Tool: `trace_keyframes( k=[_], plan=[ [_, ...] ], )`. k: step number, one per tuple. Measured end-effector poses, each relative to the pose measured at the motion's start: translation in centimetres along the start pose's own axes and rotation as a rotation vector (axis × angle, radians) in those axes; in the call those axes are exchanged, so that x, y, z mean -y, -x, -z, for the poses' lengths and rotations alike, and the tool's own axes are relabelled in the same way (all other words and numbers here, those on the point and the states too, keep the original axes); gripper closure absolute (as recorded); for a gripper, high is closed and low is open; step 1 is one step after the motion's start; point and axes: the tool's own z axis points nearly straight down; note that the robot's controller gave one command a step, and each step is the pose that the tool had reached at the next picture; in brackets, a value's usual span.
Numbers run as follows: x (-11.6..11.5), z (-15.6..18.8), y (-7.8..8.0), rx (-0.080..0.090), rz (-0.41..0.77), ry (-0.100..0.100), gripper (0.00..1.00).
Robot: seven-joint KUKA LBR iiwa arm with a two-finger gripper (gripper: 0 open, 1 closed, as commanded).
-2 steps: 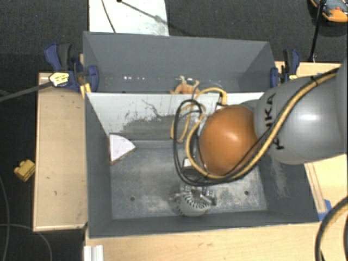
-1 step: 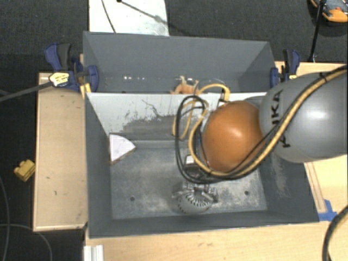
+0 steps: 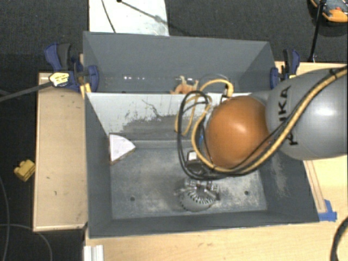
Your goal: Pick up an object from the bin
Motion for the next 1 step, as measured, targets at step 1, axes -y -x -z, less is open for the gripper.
trace_keyframes(
  k=[1],
  plan=[
    [0.01,2.03,0.01,0.000,0.000,-0.001,1.00]
  ],
)
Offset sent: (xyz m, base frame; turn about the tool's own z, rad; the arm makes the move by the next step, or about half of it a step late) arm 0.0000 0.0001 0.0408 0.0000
